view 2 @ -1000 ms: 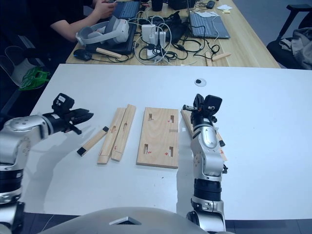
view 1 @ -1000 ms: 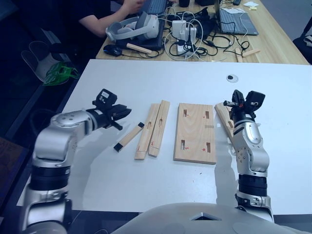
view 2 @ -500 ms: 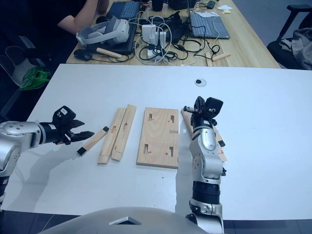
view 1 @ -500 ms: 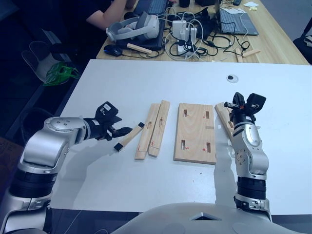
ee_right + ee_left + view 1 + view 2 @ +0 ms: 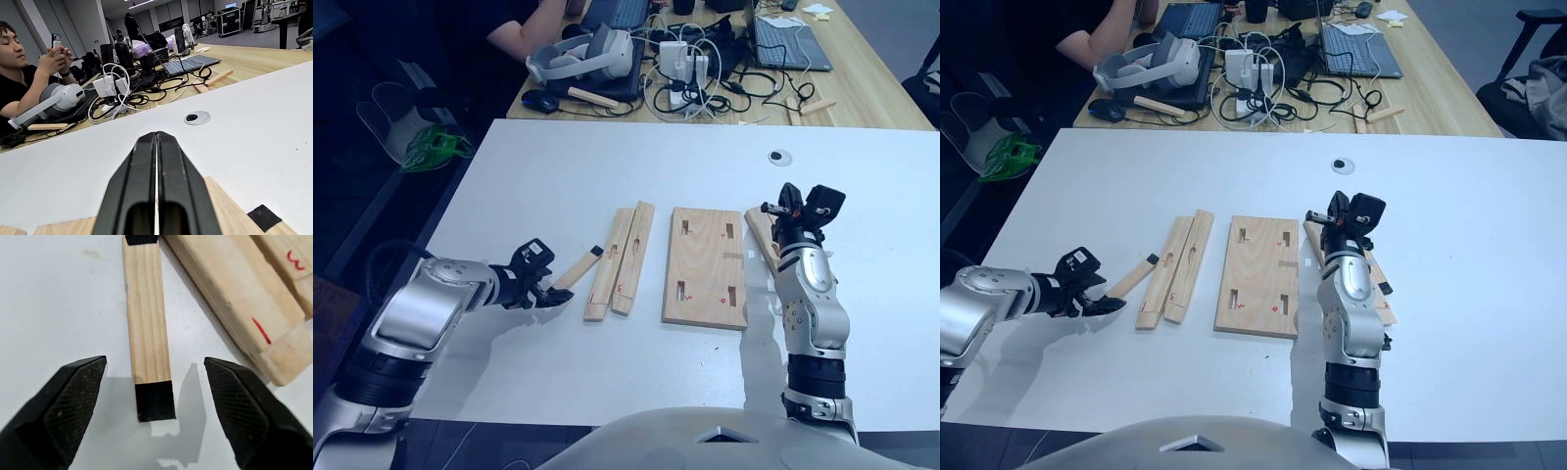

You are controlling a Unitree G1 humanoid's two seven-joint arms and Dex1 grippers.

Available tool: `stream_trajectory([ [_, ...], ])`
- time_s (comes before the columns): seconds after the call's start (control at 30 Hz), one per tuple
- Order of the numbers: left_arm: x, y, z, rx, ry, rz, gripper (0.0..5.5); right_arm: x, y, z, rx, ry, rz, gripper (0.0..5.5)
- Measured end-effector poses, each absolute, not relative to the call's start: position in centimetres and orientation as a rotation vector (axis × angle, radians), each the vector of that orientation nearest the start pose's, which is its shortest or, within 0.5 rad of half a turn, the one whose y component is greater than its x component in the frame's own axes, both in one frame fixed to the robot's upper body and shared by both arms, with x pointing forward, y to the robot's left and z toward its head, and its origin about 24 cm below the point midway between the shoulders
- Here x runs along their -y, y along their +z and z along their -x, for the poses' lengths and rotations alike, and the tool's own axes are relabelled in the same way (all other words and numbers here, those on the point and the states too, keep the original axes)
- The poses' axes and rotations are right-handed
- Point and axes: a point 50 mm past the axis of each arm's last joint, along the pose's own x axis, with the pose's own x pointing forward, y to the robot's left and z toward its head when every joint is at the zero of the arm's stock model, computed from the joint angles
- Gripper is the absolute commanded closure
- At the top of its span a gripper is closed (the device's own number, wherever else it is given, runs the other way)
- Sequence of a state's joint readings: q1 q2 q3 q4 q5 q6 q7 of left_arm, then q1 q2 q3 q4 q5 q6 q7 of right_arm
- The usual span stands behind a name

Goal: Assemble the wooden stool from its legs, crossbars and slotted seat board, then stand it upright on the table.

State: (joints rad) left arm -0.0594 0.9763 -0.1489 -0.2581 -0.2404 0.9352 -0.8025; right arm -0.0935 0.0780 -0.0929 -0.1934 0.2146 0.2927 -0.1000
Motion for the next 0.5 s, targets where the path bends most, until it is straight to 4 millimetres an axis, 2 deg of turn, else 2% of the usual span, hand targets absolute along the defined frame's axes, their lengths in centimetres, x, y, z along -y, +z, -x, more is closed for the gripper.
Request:
stream_trajectory([
  [0.13, -26.5, 6.9, -21.7, -0.983, -0.635, -0.503, 1.81, 14.7, 8.1, -26.8, 0.002, -0.1, -0.285, 5.5],
  [0.5, -27.3, 6.4, -21.5, -1.014, -0.608, -0.407, 3.29, 14.3, 8.1, -26.8, 0.015, -0.112, -0.296, 5.5],
])
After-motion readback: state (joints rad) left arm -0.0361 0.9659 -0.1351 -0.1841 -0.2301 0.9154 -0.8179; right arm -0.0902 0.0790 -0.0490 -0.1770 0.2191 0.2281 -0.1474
